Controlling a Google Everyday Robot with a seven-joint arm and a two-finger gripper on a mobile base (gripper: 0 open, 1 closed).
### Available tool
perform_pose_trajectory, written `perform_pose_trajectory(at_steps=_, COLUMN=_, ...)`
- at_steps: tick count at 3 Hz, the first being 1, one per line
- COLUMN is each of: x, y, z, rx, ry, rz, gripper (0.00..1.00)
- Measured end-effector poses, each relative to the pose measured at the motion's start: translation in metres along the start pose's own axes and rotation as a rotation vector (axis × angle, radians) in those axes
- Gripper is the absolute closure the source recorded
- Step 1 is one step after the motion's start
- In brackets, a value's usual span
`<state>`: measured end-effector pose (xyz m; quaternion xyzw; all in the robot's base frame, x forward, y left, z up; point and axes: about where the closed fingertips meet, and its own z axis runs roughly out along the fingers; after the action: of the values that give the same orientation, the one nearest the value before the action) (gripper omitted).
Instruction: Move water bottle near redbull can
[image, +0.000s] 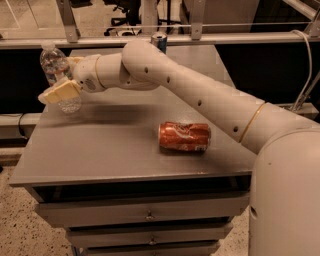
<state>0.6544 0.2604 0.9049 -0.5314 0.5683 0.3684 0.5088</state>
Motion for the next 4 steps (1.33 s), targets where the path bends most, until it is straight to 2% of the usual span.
perform_pose_trajectory(at_steps=2, x=-0.002, y=-0.012, z=-0.016, rx=0.035, ry=-0.02, rz=0.015, gripper=0.62)
perform_pose_trajectory(at_steps=3, x=-0.021, y=-0.015, z=-0.063, rx=0.095, ry=-0.04, rz=-0.015, gripper=0.87)
perform_pose_trajectory(at_steps=4, x=-0.027, y=-0.017, z=-0.137, rx=0.181, ry=-0.045, rz=-0.023, gripper=1.0)
